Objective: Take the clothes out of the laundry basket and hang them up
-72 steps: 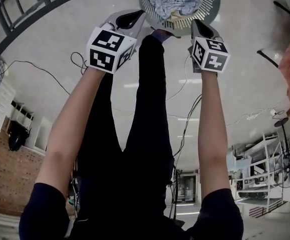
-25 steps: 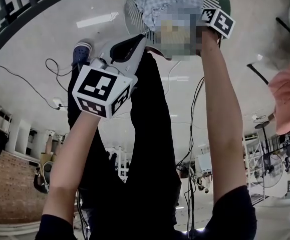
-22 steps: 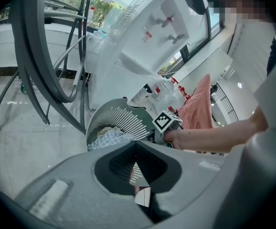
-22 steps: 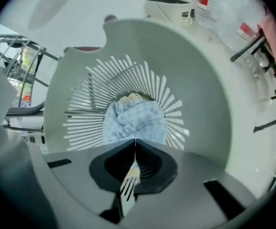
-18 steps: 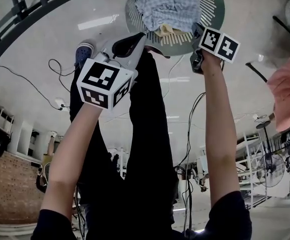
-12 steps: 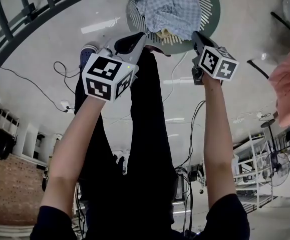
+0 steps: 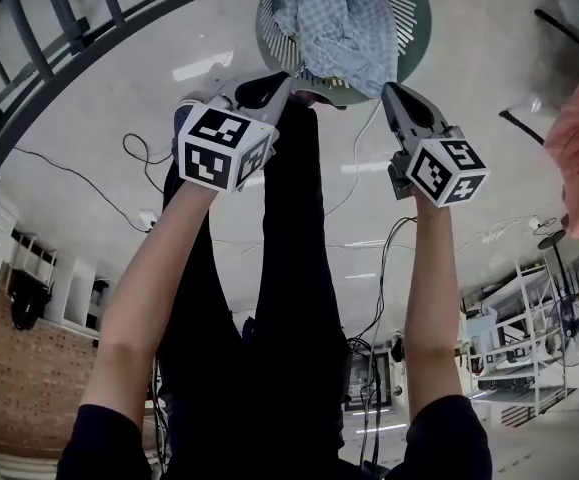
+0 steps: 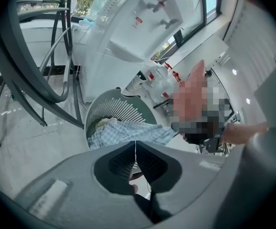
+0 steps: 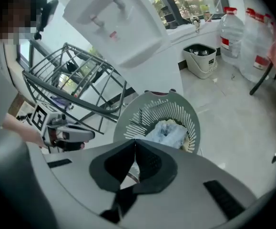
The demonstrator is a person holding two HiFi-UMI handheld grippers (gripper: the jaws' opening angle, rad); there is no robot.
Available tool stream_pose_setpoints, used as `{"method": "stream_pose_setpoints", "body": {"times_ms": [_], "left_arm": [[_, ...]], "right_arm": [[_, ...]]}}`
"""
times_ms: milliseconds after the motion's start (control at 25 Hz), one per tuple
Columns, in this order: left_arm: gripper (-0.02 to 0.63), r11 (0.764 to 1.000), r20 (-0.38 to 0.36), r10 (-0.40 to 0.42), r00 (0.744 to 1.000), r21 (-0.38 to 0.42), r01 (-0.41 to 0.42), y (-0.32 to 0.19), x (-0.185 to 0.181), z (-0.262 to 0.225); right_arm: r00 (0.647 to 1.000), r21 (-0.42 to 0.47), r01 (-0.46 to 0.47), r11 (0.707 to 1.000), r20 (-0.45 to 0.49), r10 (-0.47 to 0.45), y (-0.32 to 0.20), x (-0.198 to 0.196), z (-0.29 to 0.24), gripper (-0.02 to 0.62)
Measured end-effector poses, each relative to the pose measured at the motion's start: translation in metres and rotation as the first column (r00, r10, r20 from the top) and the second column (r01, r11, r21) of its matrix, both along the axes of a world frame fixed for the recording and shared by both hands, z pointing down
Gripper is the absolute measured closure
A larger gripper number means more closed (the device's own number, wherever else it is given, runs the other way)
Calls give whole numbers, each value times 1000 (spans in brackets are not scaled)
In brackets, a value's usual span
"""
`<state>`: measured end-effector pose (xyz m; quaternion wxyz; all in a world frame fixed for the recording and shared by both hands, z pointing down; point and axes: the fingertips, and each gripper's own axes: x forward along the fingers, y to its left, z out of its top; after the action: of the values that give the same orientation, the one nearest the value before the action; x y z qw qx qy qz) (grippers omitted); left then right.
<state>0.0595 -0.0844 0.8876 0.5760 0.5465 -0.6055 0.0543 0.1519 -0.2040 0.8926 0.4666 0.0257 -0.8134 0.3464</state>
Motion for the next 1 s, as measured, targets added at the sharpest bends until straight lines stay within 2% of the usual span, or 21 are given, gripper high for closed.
{"method": "stream_pose_setpoints", "body": {"times_ms": [160, 480, 760, 920, 1000], "left_arm": [[581, 999, 0, 33, 999, 13, -33, 5, 1, 1], [560, 1000, -23, 14, 1000, 27, -13, 0, 2, 1], [442, 998, -165, 23, 986, 55, -14, 4, 22, -18], [403, 990, -244, 57, 968, 138, -23, 1, 35, -36], [387, 981, -252, 77, 965, 194, -27, -4, 37, -51]], "right_arm": [[996, -24, -40, 999, 72, 42, -4, -4, -34, 592], [983, -35, 21, 999, 183, -14, 7, -18, -98, 592], [966, -70, -17, 997, 257, 35, 16, -24, -172, 592], [953, -67, 2, 998, 302, 18, 27, -28, -222, 592], [948, -63, 21, 998, 319, 0, 33, -29, -247, 592]]}}
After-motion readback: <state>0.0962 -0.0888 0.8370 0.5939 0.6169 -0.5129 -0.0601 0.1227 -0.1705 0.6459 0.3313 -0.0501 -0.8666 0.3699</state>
